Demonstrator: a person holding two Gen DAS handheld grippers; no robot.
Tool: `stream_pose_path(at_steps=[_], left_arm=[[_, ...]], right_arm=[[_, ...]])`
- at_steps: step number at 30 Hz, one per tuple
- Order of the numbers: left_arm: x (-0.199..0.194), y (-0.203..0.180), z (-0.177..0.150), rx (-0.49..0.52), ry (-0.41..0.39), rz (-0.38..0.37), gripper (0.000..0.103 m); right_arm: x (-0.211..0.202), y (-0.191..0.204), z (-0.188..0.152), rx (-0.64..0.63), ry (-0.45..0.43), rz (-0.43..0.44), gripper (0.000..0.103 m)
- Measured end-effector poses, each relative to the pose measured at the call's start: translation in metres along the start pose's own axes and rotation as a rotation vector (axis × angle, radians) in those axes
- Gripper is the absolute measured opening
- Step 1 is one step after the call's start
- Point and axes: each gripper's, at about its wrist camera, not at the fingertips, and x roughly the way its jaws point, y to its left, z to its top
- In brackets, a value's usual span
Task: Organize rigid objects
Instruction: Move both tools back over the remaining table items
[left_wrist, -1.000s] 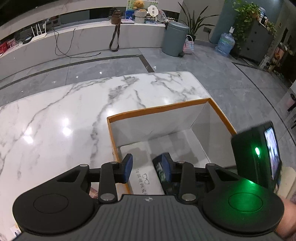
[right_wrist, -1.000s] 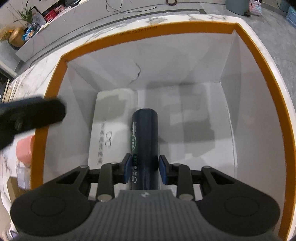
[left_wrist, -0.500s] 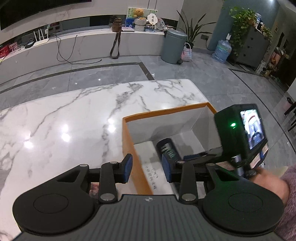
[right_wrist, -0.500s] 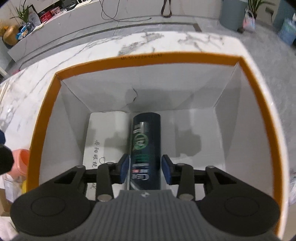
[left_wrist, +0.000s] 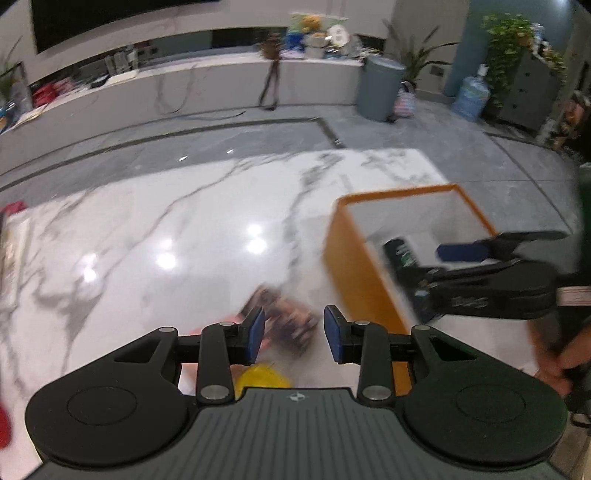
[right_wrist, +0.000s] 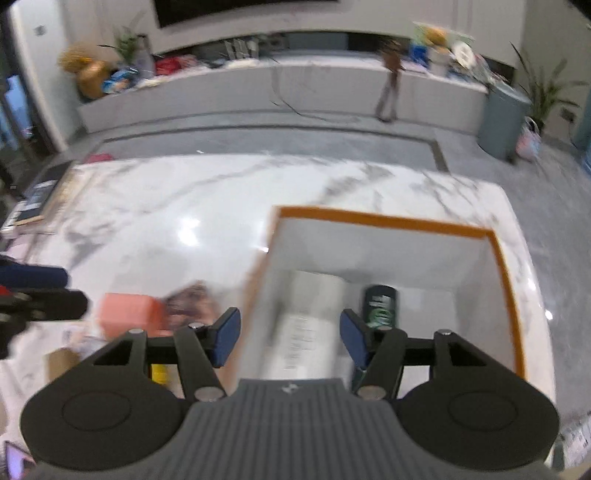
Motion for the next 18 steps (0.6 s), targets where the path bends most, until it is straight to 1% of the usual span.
stream_pose_path(at_steps=[2,4,7,9,11,14,16,18], left_arm=[[-0.005,0.010,-0.012,-0.008,0.015,0.038,0.041],[-0.010,0.022,-0.026,-0.017,0.025,0.071,0.041],[-0.014,0.038,-0.049,-0.040,0.047,0.079,0.041],[-0.016,0.049,-0.063,-0.060,0.057,0.087,0.042],[-0.017,0.060,-0.079,-0.075,0.060,0.094,0.043],[-0.015,0.072,-0.101,-0.080,0.073,0.081,0.043],[-0.015,0.078,-0.113,-0.091,0.073,0.074,0.045],[-0.013,0.086,-0.122,-0.126,0.063,0.059,0.047]], right_arm=[[-0.005,0.020,-0.003,-0.026,-0.010,0.050,0.060],[-0.008,0.044,-0.009,-0.062,-0.002,0.093,0.060],[-0.002,0.077,-0.023,-0.128,0.029,0.145,0.061],[0.007,0.097,-0.037,-0.166,0.065,0.170,0.063],[0.014,0.117,-0.052,-0.199,0.104,0.193,0.063],[0.027,0.142,-0.074,-0.273,0.174,0.215,0.063],[0.035,0.154,-0.086,-0.327,0.211,0.205,0.063],[0.045,0.159,-0.094,-0.369,0.243,0.192,0.063]])
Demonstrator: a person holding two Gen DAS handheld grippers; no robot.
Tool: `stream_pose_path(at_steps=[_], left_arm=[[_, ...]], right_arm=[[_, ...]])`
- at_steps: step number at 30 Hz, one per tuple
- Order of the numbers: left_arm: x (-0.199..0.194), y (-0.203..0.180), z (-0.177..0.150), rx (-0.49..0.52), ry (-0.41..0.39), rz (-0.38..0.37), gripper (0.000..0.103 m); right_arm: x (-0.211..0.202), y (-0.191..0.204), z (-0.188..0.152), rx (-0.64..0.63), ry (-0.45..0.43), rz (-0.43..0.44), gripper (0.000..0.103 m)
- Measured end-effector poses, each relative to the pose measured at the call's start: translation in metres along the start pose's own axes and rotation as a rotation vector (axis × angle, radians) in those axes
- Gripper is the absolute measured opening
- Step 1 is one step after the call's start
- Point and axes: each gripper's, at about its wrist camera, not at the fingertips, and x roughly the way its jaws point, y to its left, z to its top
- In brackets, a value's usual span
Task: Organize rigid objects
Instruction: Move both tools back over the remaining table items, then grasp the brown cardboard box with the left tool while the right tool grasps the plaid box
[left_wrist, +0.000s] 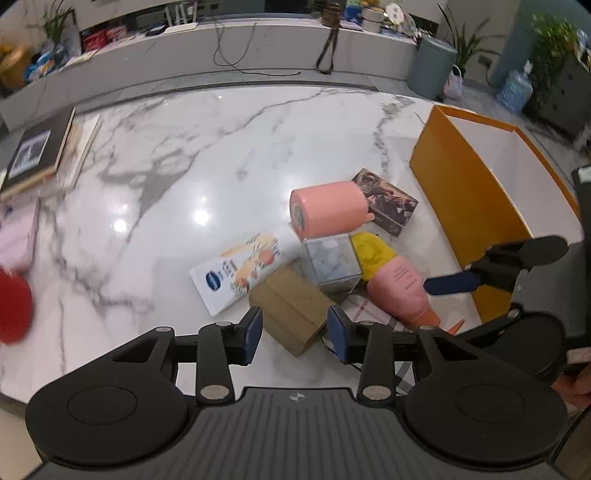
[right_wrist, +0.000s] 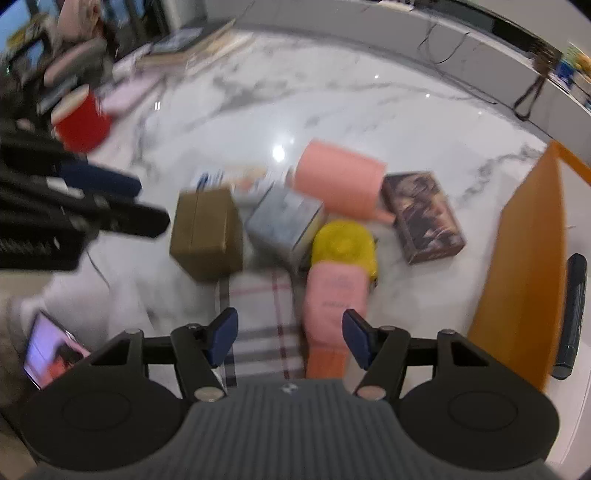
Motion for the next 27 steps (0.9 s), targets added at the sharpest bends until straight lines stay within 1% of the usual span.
stream_pose_path(at_steps=[1,2,3,4,7,9,11,13,15,16,17,19,22,24,27], left_arm=[[0.003,0.004,-0.002,-0.025,0.000,-0.015,0.050],[0.005,0.007,-0.004,-0.049,0.004,-0.031,0.053],[0.009,0.011,-0.006,-0.075,0.010,-0.049,0.061],[0.012,0.013,-0.006,-0.102,0.015,-0.058,0.064],[0.022,0.016,-0.003,-0.151,0.022,-0.050,0.065],[0.029,0.019,-0.002,-0.193,0.035,-0.042,0.065],[0.036,0.022,0.000,-0.232,0.048,-0.064,0.065],[0.042,0.022,0.002,-0.254,0.058,-0.062,0.065],[0.048,0.021,0.003,-0.266,0.064,-0.046,0.067],[0.050,0.020,0.003,-0.266,0.064,-0.039,0.067],[0.051,0.019,0.004,-0.262,0.060,-0.035,0.067],[0.053,0.018,0.005,-0.250,0.062,-0.029,0.067],[0.053,0.019,0.007,-0.239,0.072,-0.040,0.063],[0.052,0.020,0.006,-0.224,0.079,-0.046,0.061],[0.048,0.023,0.004,-0.183,0.101,-0.058,0.055]], right_arm=[[0.004,0.003,-0.001,-0.013,0.007,-0.008,0.068],[0.005,0.006,-0.001,-0.032,0.005,-0.019,0.068],[0.005,0.010,-0.001,-0.055,0.008,-0.028,0.068],[0.004,0.014,0.000,-0.077,0.007,-0.036,0.067],[0.002,0.024,0.002,-0.114,0.004,-0.028,0.064],[0.003,0.026,0.003,-0.123,0.002,-0.023,0.065],[0.004,0.029,0.006,-0.141,-0.001,-0.023,0.065],[0.009,0.032,0.008,-0.157,-0.001,-0.028,0.065],[0.009,0.035,0.009,-0.166,0.006,-0.027,0.064],[0.009,0.037,0.008,-0.165,0.013,-0.012,0.064],[0.009,0.038,0.008,-0.165,0.017,0.003,0.064],[0.012,0.042,0.006,-0.177,0.025,0.000,0.064],[0.023,0.039,0.004,-0.166,0.055,-0.016,0.064],[0.028,0.034,0.004,-0.138,0.068,-0.003,0.064],[0.033,0.030,0.002,-0.114,0.078,-0.001,0.063]])
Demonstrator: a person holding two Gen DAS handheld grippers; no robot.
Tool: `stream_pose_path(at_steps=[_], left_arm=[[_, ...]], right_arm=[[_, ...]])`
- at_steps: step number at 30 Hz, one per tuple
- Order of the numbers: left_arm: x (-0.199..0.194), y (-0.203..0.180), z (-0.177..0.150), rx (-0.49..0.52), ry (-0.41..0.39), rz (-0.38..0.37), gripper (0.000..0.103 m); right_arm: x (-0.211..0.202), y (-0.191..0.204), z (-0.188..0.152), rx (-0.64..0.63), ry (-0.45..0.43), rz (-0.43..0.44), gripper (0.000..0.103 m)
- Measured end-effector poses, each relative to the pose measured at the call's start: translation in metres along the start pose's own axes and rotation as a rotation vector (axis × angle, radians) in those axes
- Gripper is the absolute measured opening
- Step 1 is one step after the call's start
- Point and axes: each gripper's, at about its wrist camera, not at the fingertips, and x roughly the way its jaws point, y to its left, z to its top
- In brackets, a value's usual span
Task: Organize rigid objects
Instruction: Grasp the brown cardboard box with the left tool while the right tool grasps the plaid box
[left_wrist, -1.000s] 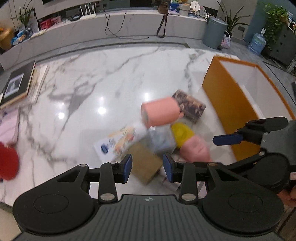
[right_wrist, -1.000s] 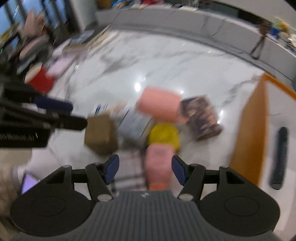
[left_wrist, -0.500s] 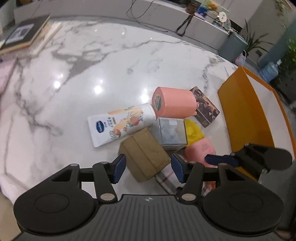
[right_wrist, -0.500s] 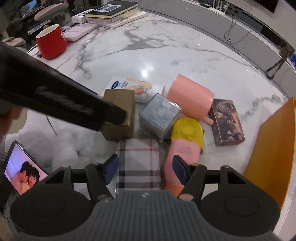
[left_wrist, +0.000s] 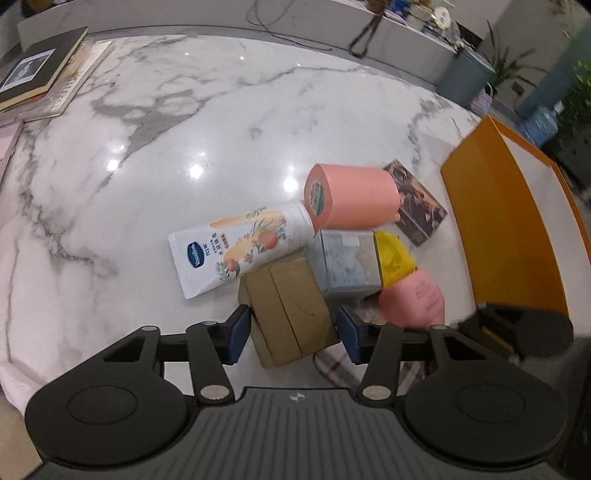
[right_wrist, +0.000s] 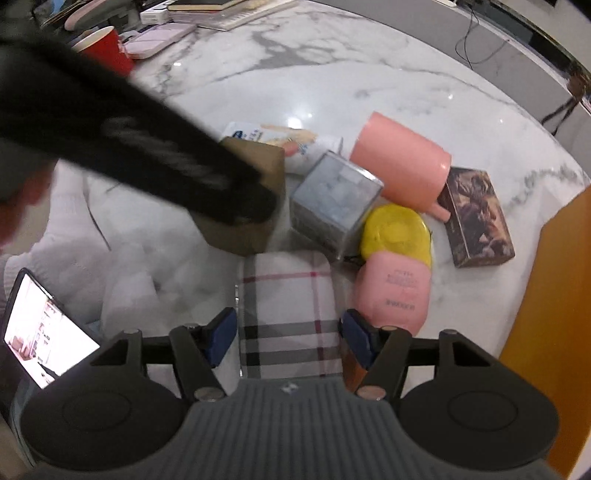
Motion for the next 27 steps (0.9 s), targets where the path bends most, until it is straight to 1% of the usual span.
stream_pose_path(at_steps=[3,5,8,10,11,12,13,17,20,23,24,27], left_arm=[[-0.004,0.003,-0.003,0.034,0.038,-0.003,0.051],[-0.005,0.005,-0.005,0.050,0.058,0.004,0.051],[-0.006,0.004,-0.009,0.075,0.050,0.013,0.051],[-0.006,0.002,-0.010,0.090,0.035,0.019,0.059],[-0.005,0.000,-0.011,0.099,0.024,0.022,0.060],[-0.004,-0.002,-0.010,0.109,0.018,0.026,0.062],[-0.003,-0.004,-0.009,0.123,0.014,0.033,0.063],[0.005,-0.009,-0.007,0.167,0.009,0.059,0.065],[0.009,-0.010,-0.007,0.174,0.011,0.065,0.065],[0.013,-0.008,-0.008,0.173,0.009,0.067,0.065],[0.015,-0.008,-0.008,0.173,0.011,0.069,0.064],[0.021,-0.007,-0.007,0.174,0.010,0.080,0.058]], right_arm=[[0.004,-0.006,0.001,0.043,-0.002,0.024,0.065],[0.005,-0.011,0.003,0.077,-0.016,0.036,0.064],[0.007,-0.014,0.005,0.114,-0.024,0.041,0.065],[0.004,-0.013,0.004,0.114,-0.031,0.037,0.066],[0.002,-0.011,0.003,0.110,-0.030,0.037,0.067],[0.001,-0.010,0.001,0.112,-0.026,0.042,0.072],[0.000,-0.008,-0.002,0.114,-0.027,0.048,0.075],[0.003,-0.007,-0.009,0.115,-0.027,0.046,0.075],[0.008,-0.008,-0.011,0.118,-0.024,0.036,0.074],[0.010,-0.005,-0.013,0.102,-0.039,0.019,0.071],[0.011,-0.004,-0.013,0.097,-0.041,0.018,0.070],[0.012,-0.002,-0.011,0.088,-0.048,0.009,0.070]])
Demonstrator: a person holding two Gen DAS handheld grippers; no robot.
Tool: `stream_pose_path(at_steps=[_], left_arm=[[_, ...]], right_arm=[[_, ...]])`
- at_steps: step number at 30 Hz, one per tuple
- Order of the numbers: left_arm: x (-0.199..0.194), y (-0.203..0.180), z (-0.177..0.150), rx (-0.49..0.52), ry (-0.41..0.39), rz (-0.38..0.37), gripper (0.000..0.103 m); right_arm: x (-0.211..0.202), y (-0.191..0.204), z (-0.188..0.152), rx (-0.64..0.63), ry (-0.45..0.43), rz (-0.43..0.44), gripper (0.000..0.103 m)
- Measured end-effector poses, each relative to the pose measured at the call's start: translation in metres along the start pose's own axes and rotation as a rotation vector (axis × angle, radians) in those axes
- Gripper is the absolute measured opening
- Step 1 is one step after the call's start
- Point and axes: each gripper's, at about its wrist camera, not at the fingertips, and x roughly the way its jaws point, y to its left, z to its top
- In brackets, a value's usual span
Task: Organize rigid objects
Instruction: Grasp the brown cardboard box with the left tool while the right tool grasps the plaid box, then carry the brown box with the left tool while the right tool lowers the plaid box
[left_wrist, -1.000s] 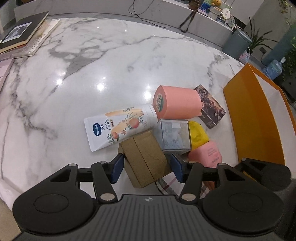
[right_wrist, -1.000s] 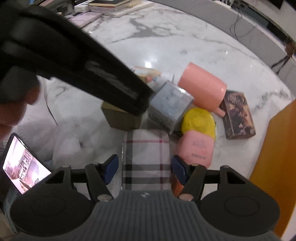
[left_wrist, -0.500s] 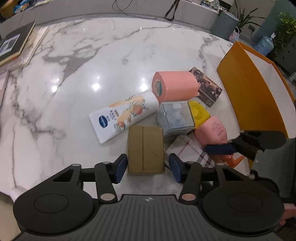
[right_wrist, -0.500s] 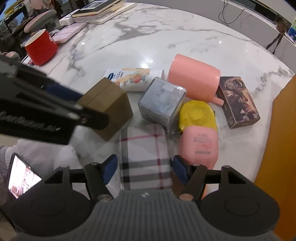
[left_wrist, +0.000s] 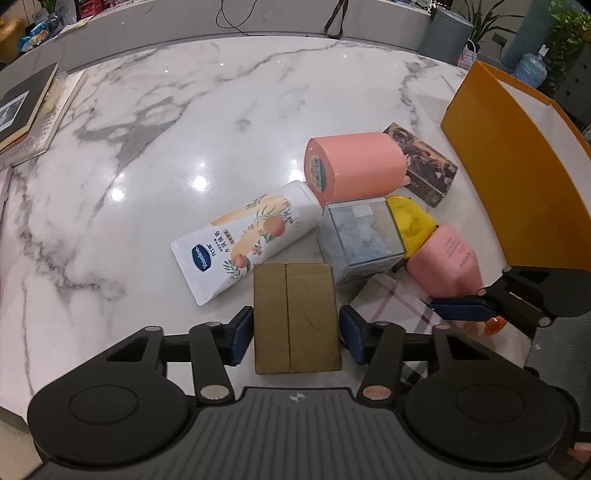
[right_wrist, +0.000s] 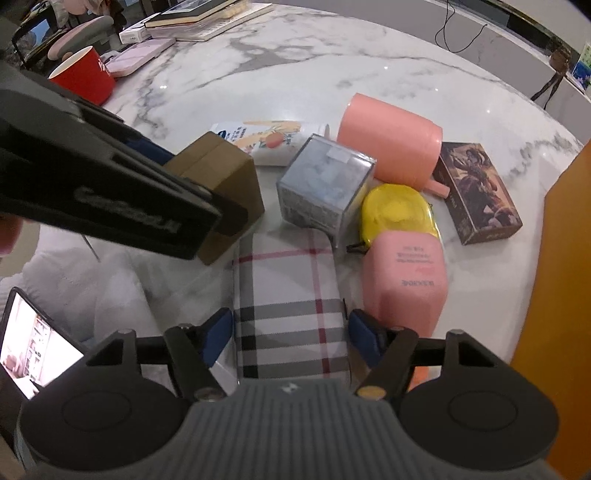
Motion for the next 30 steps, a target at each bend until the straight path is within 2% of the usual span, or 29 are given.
stream_pose_path(at_steps=[4,9,17,24,30], left_arm=[[0.004,0.004,-0.001,-0.015,-0.009,-0.014,0.053],[0.003,0.004,-0.003,-0.008,-0.028,0.002,0.052],[-0.007,0.009,-0.011,-0.033,-0.051,0.009,0.051],[-0.027,0.009,-0.014,-0.070,-0.080,-0.005,0.051],[-0.052,-0.001,-0.009,-0.073,-0.140,-0.023,0.051]], right_arm=[[0.001,0.004,0.000,-0.020,-0.011,-0.016,0.068],[0.002,0.005,-0.002,-0.034,-0.032,-0.028,0.068],[-0.007,-0.002,-0.002,0.018,-0.043,-0.003,0.067],[-0.034,-0.004,-0.001,0.041,-0.101,0.005,0.067],[-0.065,-0.012,0.002,0.075,-0.179,-0.010,0.066]])
